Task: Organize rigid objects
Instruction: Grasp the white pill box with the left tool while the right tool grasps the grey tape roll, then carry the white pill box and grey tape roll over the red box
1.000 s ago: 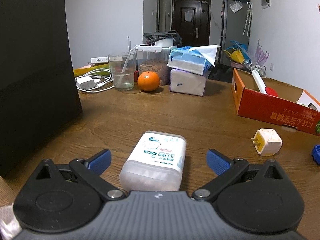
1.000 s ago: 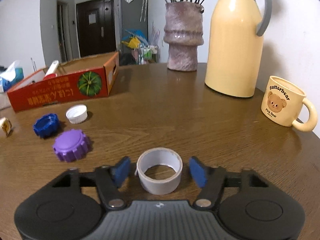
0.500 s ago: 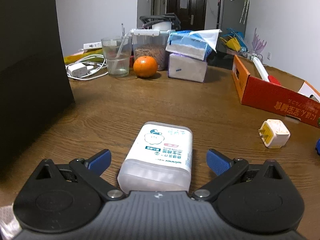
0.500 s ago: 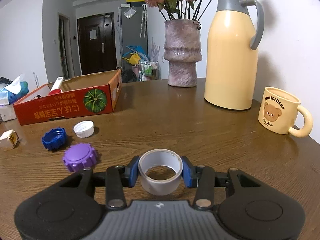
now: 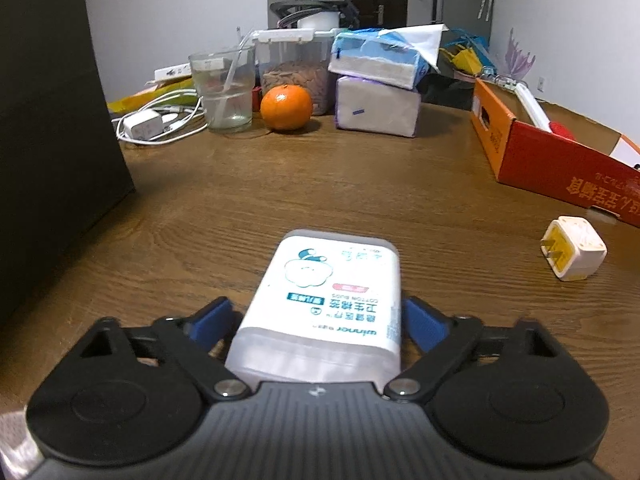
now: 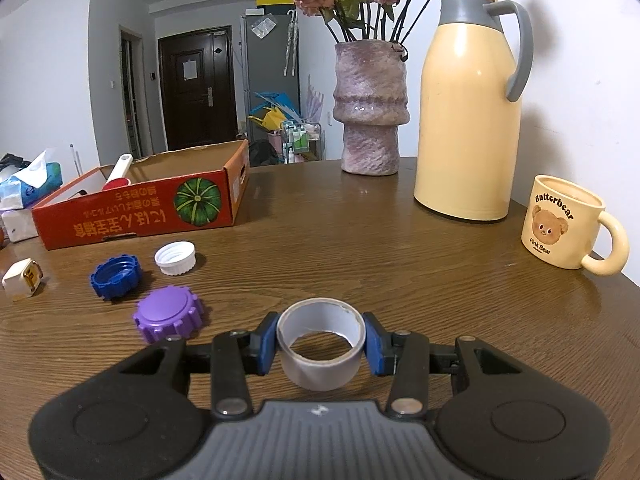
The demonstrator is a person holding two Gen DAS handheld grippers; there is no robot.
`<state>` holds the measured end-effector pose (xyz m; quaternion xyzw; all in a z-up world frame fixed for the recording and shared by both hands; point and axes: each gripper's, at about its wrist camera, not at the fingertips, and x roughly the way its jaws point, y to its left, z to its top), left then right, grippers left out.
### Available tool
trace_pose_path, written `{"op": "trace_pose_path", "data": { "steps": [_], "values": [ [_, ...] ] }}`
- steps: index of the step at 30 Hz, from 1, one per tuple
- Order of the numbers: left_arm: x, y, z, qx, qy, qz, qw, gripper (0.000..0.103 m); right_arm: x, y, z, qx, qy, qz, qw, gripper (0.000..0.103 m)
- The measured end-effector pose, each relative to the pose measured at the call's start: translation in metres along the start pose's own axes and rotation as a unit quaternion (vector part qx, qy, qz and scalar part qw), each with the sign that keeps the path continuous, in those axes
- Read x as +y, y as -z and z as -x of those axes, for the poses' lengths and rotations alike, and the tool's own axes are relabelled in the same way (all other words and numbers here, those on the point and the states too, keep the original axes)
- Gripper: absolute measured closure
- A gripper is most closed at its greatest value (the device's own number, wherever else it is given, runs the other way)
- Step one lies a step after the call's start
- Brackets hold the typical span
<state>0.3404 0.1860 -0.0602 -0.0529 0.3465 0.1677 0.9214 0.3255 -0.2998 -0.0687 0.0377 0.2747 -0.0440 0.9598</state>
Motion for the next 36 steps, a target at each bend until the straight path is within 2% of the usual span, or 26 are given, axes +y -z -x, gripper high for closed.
{"op": "trace_pose_path", "data": {
  "steps": [3,6,13,27,36],
  "values": [
    [-0.001,-0.001,0.002,-0.007,0.005,-0.001,1.0000,0.029,0.001,0.000,0.001,-0.001,-0.001,0.001,1.000,0.061],
    [-0.003,-0.001,0.002,-0.012,0.006,-0.004,0.9999,0.037,0.002,0.001,0.001,-0.003,-0.002,0.002,1.000,0.061],
    [-0.001,-0.001,0.006,-0.023,0.013,-0.003,0.9997,0.037,0.003,0.001,0.004,-0.009,-0.001,0.004,1.000,0.061],
    [-0.016,0.004,0.040,-0.091,0.019,-0.031,0.9952,0.037,0.007,0.004,0.013,-0.027,-0.002,0.004,1.000,0.061],
    [-0.025,0.009,0.064,-0.117,0.051,-0.030,0.9914,0.037,0.020,0.005,0.023,-0.053,-0.021,0.012,0.998,0.061]
  ]
}}
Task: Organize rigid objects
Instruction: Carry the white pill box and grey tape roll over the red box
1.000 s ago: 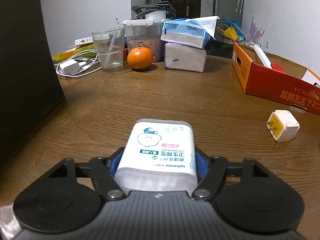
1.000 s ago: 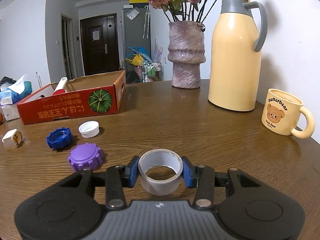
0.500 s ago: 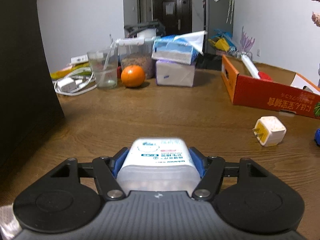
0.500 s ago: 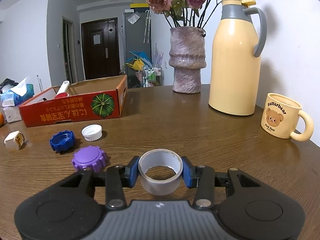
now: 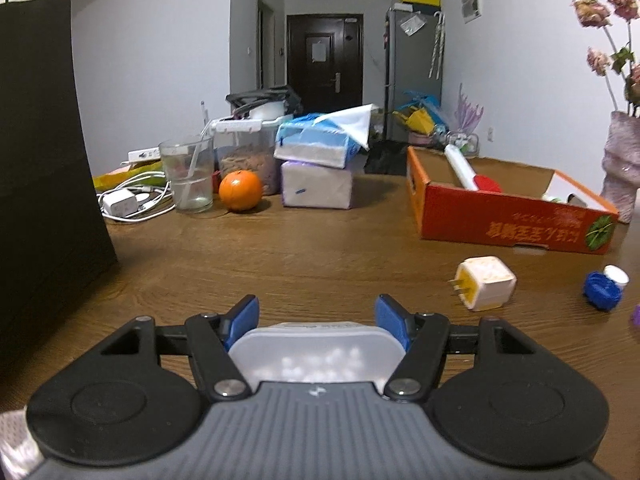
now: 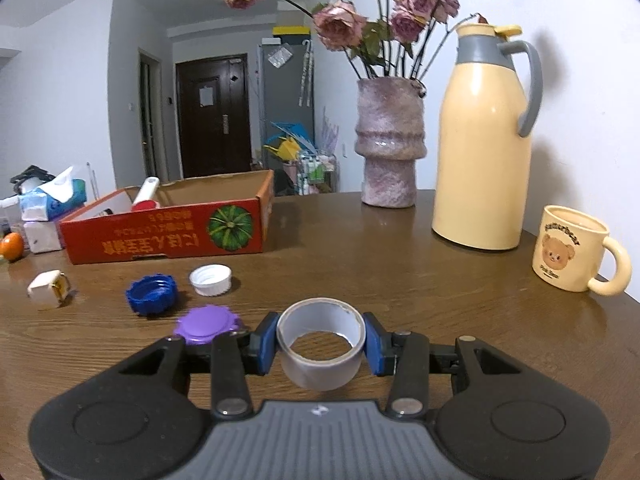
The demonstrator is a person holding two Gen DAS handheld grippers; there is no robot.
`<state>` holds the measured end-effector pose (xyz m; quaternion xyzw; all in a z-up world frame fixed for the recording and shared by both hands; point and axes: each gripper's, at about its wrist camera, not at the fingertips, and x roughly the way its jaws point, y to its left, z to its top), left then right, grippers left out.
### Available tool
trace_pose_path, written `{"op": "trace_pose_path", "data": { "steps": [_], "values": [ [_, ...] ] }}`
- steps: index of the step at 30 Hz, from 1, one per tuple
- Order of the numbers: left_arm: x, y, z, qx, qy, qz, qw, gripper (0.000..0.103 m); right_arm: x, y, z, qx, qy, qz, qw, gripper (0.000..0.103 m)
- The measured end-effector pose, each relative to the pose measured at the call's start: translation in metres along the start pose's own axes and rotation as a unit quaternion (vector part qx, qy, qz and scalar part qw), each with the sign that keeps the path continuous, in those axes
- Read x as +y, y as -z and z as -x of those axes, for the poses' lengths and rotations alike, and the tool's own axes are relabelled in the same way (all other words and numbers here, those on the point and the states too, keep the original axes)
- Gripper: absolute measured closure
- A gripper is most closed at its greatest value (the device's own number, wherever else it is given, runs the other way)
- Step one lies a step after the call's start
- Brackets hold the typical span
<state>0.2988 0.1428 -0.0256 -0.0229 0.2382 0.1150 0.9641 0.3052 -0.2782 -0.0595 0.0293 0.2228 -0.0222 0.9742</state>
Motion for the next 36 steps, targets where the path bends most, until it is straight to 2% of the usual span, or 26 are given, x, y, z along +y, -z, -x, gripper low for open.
{"op": "trace_pose_path", "data": {
  "steps": [15,36],
  "values": [
    [-0.044,-0.003,0.026,-0.026,0.052,-0.011,0.9983,0.037,0.052,-0.007,0.018,-0.024,-0.077,0.043,0.996,0.061],
    [-0.101,-0.040,0.035,-0.052,0.097,-0.003,0.9939,0.037,0.074,-0.040,0.013,-0.049,-0.126,0.066,0.989,0.061]
  ]
}}
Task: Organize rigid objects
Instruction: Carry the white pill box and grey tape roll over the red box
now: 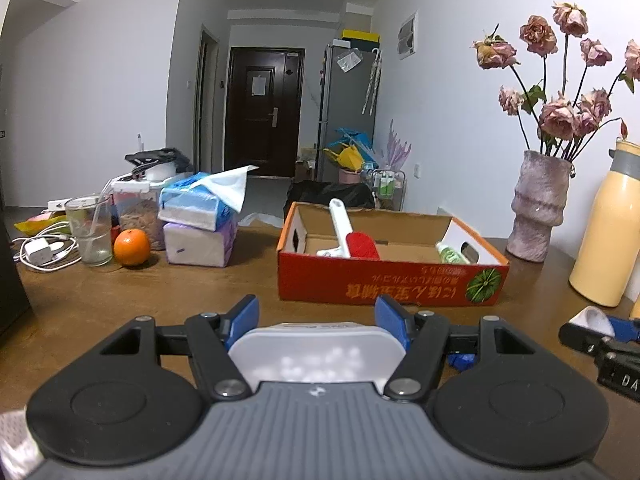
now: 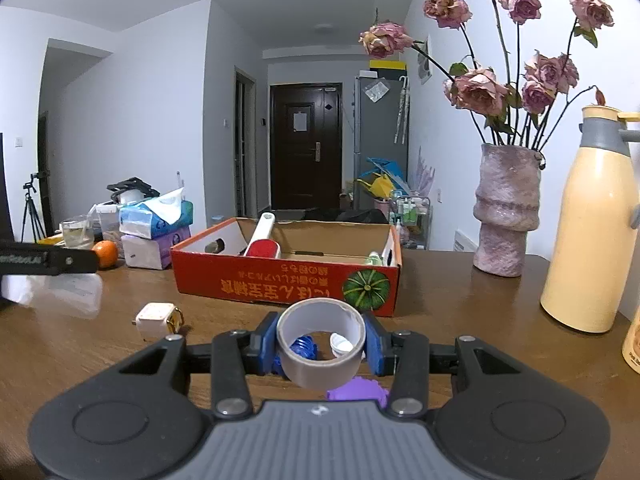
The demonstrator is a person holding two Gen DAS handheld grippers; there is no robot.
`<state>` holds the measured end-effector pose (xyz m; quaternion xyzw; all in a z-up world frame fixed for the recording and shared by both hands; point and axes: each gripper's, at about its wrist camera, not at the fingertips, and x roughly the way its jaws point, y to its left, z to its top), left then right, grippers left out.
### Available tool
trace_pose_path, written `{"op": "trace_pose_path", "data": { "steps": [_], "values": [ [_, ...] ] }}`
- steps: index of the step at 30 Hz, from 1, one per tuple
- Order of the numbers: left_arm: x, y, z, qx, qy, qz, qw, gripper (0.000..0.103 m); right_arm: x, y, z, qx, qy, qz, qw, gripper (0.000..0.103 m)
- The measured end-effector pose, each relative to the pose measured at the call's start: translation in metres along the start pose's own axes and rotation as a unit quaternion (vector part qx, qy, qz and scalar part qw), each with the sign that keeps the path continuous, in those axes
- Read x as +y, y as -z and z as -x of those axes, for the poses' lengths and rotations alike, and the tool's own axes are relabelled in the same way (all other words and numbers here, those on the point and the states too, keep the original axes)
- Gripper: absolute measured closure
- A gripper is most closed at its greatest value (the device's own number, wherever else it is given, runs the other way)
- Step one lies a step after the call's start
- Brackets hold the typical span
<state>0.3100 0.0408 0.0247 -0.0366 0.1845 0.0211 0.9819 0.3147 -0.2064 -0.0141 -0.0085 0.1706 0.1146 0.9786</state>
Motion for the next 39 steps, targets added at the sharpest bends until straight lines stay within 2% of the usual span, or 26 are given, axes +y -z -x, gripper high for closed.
{"op": "trace_pose_path", "data": {
  "steps": [15,24,39],
  "values": [
    [-0.022,-0.029,-0.030,-0.021,0.004,0.025,0.9995,0.036,0.001,-0.036,-0.029,-0.034,-0.008,-0.022,0.999,0.061],
    [-0.021,-0.039,-0.058,-0.024,-0.002,0.032,0.9992,0.036,0.000,-0.053,-0.057,-0.045,-0.006,-0.028,0.999,0.061],
    [-0.022,-0.056,-0.101,-0.029,-0.008,0.031,0.9991,0.036,-0.005,-0.067,-0.102,-0.037,-0.007,-0.035,0.999,0.061]
  ]
}}
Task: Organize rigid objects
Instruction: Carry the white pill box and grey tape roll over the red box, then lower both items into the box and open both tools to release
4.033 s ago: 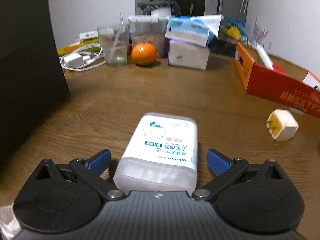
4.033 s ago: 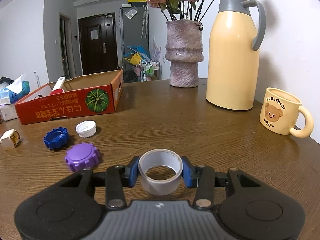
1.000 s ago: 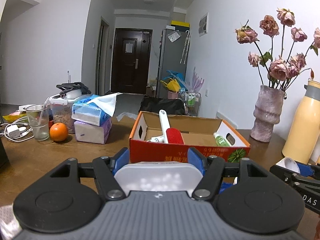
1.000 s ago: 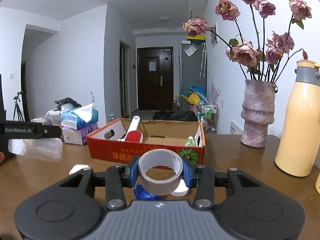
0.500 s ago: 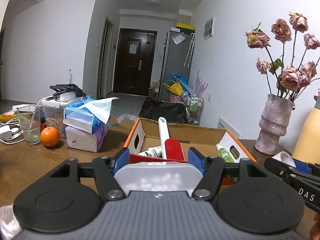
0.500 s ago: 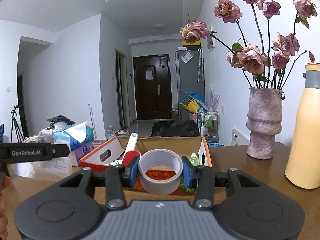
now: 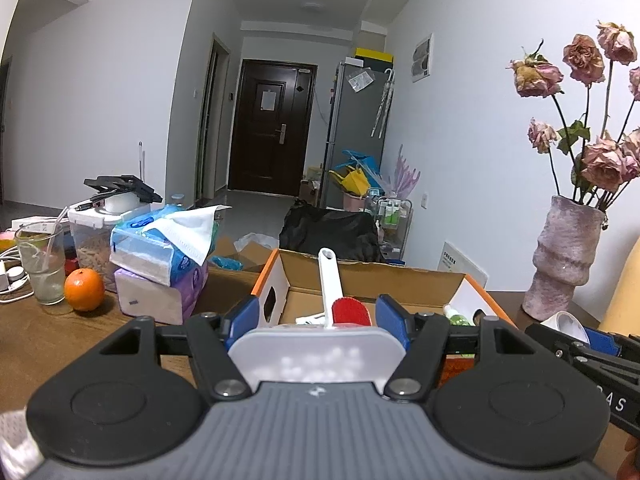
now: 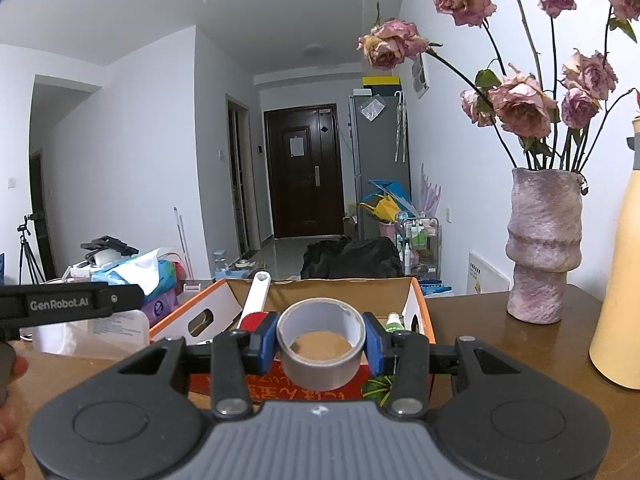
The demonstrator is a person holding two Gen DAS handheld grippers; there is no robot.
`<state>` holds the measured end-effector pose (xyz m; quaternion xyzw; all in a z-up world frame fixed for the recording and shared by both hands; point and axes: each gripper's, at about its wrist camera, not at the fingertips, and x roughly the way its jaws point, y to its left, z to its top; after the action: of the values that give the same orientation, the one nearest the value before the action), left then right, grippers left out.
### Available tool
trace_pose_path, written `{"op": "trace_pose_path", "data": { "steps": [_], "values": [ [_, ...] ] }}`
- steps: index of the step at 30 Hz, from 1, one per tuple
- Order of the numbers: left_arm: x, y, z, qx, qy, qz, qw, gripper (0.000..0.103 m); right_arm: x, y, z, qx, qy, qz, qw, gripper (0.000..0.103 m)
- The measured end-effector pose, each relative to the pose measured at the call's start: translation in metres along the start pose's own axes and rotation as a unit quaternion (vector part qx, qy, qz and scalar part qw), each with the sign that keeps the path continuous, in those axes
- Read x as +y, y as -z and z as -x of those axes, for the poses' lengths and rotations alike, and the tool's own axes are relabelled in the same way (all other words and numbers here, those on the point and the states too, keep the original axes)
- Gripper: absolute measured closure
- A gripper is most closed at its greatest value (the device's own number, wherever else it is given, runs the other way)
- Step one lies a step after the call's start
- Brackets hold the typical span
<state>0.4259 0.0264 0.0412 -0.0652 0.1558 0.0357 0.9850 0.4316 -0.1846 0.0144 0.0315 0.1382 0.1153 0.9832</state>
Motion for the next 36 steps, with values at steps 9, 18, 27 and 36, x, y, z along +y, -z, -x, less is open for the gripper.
{"op": "trace_pose_path", "data": {
  "steps": [9,18,27,36],
  "values": [
    [0.002,-0.006,-0.026,0.006,-0.008,-0.003,0.9999,0.036,-0.004,-0.005,-0.026,0.005,0.007,0.002,1.000,0.061],
    [0.006,-0.011,-0.048,0.007,-0.015,-0.002,0.9999,0.036,-0.010,-0.008,-0.052,0.013,0.016,-0.001,1.000,0.061],
    [0.004,-0.014,-0.078,0.014,-0.015,-0.005,0.9998,0.036,-0.013,-0.012,-0.078,0.019,0.022,0.000,1.000,0.061],
    [-0.006,-0.015,-0.107,0.020,-0.012,-0.015,0.9996,0.036,-0.014,-0.014,-0.111,0.036,0.027,0.003,0.999,0.061]
  ]
}}
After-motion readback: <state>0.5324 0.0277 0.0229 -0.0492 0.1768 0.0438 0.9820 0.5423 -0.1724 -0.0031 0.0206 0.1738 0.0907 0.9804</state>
